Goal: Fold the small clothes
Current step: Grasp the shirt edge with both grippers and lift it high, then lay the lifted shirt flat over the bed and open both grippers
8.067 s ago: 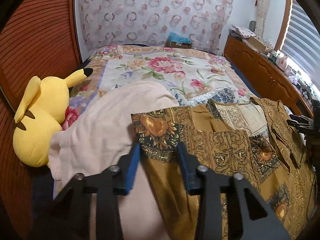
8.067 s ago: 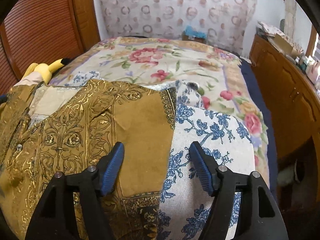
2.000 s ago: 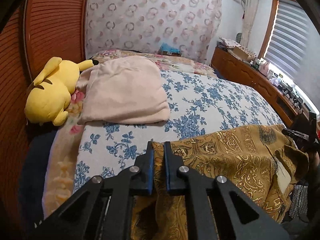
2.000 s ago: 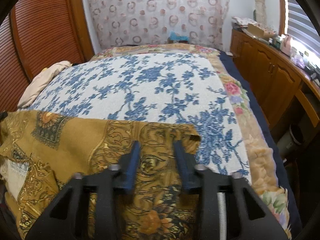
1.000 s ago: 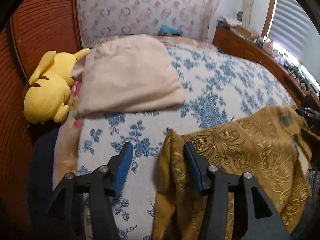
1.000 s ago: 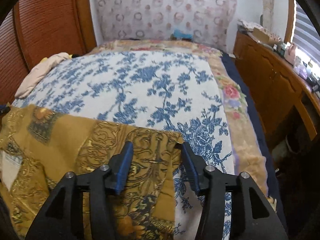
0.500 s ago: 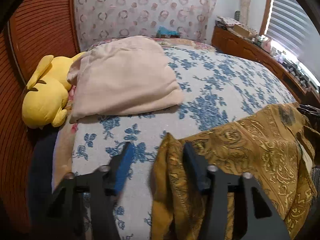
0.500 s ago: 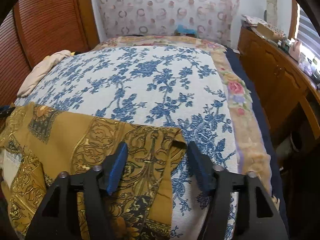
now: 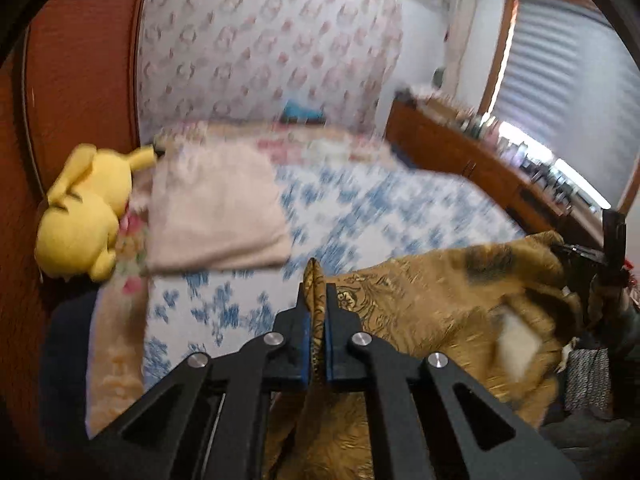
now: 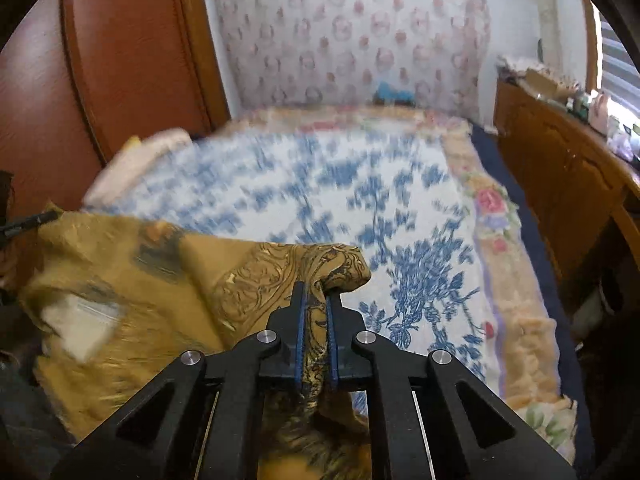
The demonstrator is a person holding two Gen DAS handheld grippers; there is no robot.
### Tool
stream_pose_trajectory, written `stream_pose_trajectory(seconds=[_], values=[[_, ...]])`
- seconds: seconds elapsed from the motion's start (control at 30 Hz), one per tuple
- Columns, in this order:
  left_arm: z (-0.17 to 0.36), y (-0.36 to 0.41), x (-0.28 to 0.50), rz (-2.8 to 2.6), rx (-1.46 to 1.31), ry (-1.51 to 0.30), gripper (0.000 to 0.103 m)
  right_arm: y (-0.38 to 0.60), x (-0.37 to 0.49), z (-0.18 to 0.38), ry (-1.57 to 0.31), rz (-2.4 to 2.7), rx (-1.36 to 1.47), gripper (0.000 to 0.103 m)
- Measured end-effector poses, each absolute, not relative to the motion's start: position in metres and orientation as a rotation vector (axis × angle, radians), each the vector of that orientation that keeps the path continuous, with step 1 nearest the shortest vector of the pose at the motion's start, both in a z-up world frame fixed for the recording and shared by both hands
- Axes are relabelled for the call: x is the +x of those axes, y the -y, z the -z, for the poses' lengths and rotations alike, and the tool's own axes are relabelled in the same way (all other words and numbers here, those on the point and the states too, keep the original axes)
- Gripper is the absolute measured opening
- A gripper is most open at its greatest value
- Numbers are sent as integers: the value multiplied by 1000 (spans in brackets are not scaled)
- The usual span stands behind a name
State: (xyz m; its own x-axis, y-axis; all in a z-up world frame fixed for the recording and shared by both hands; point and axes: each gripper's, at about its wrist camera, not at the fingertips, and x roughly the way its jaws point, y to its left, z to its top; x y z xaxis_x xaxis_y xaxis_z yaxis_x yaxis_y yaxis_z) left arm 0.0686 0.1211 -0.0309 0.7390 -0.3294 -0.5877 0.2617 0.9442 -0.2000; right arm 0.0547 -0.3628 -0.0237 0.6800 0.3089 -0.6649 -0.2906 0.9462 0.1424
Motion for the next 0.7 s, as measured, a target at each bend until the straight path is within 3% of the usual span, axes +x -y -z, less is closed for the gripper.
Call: stream_pose_trajectory(seconds=[0.23, 0.4, 0.53, 0.7], values=[[-72, -124, 26, 374, -115, -433, 2, 363, -6, -86, -509, -336, 10, 6], [-138, -128, 37, 345, -72, -317, 2, 353, -6, -163, -371, -326, -106, 6], [-173, -127, 94, 277, -19, -300, 2, 348, 55, -215, -336, -283, -181, 6], [-154, -112, 201, 233, 45, -383, 8, 348, 177, -202, -446, -182, -244, 6]])
